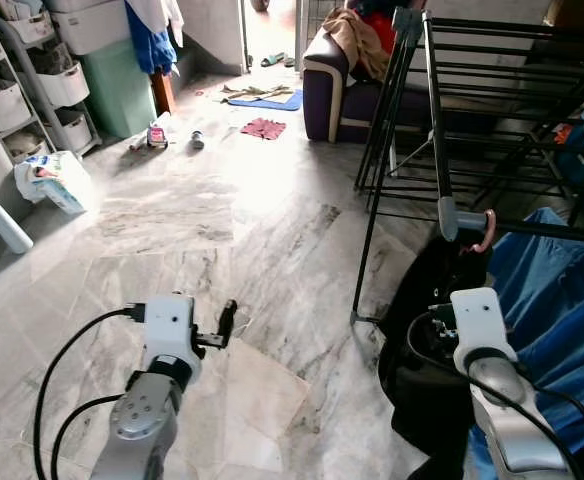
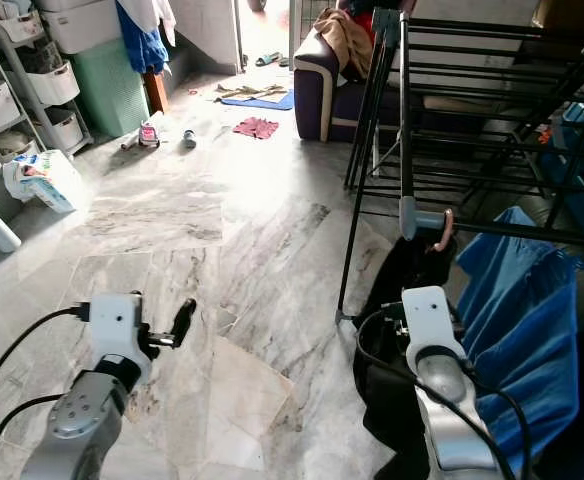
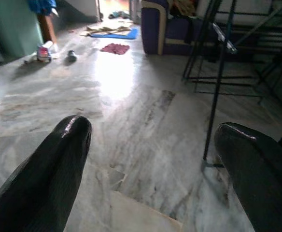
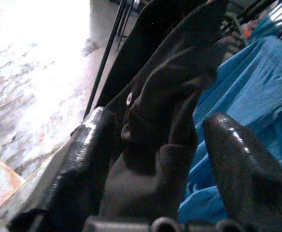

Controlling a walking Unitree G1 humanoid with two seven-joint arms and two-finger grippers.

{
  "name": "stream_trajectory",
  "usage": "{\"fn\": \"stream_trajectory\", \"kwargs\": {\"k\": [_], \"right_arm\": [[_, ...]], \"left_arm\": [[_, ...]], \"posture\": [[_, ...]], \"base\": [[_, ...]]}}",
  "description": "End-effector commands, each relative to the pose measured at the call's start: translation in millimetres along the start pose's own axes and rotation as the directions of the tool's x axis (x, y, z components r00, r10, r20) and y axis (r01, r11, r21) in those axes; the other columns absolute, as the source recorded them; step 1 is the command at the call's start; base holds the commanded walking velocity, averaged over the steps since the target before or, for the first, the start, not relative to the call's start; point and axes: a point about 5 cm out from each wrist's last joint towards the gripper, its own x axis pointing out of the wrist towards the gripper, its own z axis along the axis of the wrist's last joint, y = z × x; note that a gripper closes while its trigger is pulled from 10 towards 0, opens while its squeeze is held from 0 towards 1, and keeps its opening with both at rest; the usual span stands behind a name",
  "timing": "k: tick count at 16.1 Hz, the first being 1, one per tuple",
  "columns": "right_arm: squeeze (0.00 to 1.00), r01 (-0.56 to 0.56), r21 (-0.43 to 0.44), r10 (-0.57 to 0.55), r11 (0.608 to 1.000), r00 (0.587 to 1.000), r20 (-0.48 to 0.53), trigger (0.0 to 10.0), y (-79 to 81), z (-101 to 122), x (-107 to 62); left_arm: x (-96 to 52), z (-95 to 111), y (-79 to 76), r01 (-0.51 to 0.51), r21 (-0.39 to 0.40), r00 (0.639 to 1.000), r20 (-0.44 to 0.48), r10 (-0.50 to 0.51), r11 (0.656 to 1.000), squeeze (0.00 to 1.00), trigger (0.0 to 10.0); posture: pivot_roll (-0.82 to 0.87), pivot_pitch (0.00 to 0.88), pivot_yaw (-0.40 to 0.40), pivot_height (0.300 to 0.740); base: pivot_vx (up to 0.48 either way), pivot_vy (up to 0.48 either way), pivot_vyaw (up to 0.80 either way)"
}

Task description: Hang hanger

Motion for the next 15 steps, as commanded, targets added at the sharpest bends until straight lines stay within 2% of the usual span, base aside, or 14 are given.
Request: {"fn": "stream_trajectory", "kwargs": {"k": [1,3,5,9,12,13,15], "right_arm": [[1.00,0.034,-0.011,-0.034,0.999,0.999,0.021,10.0,-4.0,6.3,-5.9],[1.00,0.064,-0.013,-0.063,0.998,0.997,0.043,10.0,-8.9,8.9,-16.0],[1.00,0.056,-0.004,-0.056,0.998,0.997,0.047,10.0,-6.3,10.5,-20.2],[1.00,0.024,0.011,-0.025,1.000,0.998,0.052,10.0,-1.6,14.3,-21.4],[1.00,0.021,0.045,-0.023,0.999,0.999,0.044,10.0,-1.1,12.7,-22.9],[1.00,0.008,0.081,-0.012,0.997,0.999,0.051,10.0,-0.2,13.4,-23.4],[1.00,-0.016,0.121,0.004,0.993,0.995,0.103,10.0,-0.6,18.4,-26.3]], "left_arm": [[-2.6,4.5,2.3,-0.008,0.003,1.000,0.018,0.007,1.000,0.00,10.0],[-3.2,4.4,1.0,-0.006,0.010,1.000,0.024,0.006,1.000,0.00,10.0],[-1.1,6.5,-2.8,0.005,0.024,0.999,0.036,-0.005,1.000,0.00,10.0],[-2.5,6.5,-3.9,0.005,0.027,0.999,0.032,-0.006,1.000,0.00,10.0],[-4.8,5.5,-2.6,-0.006,0.028,1.000,0.027,0.005,1.000,0.00,10.0],[-5.6,5.4,-1.4,-0.006,0.031,1.000,0.026,0.005,1.000,0.00,10.0],[-7.5,4.8,2.5,0.002,0.049,1.000,0.018,-0.003,0.999,0.00,10.0]], "posture": [[0.01,0.018,-0.010,0.740],[0.01,0.018,-0.010,0.740],[-0.01,0.030,-0.011,0.740],[0.00,0.041,-0.018,0.740],[0.01,0.044,-0.023,0.740],[0.01,0.044,-0.023,0.740],[0.01,0.046,-0.020,0.740]], "base": [[0.000,0.000,0.00],[0.000,0.000,0.00],[0.000,0.000,0.00],[0.000,0.000,0.00],[-0.082,0.000,0.00],[-0.274,0.000,0.00],[-0.276,0.000,0.00]]}}
